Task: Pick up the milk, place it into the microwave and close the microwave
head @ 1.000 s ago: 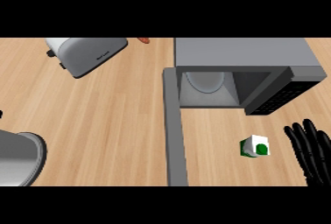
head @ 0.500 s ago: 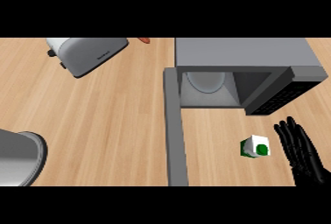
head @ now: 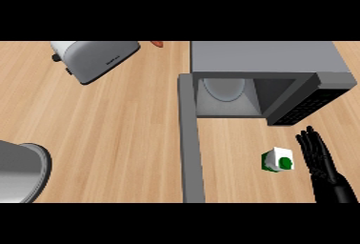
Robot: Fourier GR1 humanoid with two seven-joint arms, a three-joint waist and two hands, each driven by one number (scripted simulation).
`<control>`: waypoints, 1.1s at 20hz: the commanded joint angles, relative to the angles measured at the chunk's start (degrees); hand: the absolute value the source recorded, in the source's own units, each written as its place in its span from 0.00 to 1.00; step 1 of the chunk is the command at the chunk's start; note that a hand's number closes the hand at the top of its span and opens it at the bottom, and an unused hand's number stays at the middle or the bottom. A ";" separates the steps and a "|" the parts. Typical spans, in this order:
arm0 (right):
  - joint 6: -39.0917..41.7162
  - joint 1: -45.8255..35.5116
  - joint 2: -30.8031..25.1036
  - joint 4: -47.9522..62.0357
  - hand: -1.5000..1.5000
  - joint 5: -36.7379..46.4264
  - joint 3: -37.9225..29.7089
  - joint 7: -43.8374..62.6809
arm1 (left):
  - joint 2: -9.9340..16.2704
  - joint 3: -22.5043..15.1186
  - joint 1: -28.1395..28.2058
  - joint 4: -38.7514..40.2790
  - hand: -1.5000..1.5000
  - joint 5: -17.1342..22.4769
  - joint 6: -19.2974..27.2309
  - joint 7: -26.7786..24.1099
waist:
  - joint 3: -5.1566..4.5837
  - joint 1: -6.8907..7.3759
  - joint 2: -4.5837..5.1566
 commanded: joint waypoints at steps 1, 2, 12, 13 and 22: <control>-1.19 -5.31 0.38 12.82 0.00 1.56 -2.58 -6.21 | 1.36 1.66 -1.84 0.20 0.00 1.49 0.30 2.53 | 0.02 0.06 0.10; -3.69 -2.44 2.11 9.67 0.00 3.34 -1.34 -5.48 | 2.13 4.49 -1.64 3.65 0.00 3.85 -2.81 -0.54 | -0.01 -0.04 0.03; 1.93 -8.17 -3.82 30.53 0.00 0.61 -9.27 -18.68 | -0.51 4.72 -1.73 -1.54 0.00 4.04 -2.66 3.78 | 0.02 -0.04 0.06; 2.07 -9.53 -5.09 32.26 0.00 0.60 -10.32 -17.64 | -2.59 3.96 0.27 -4.18 0.00 2.45 -2.66 3.96 | 0.02 0.07 0.05; 1.10 -18.68 -5.60 52.70 0.00 3.35 -11.51 -30.93 | -2.76 7.59 -0.70 -2.25 0.00 4.88 -6.09 3.90 | 0.03 0.20 0.08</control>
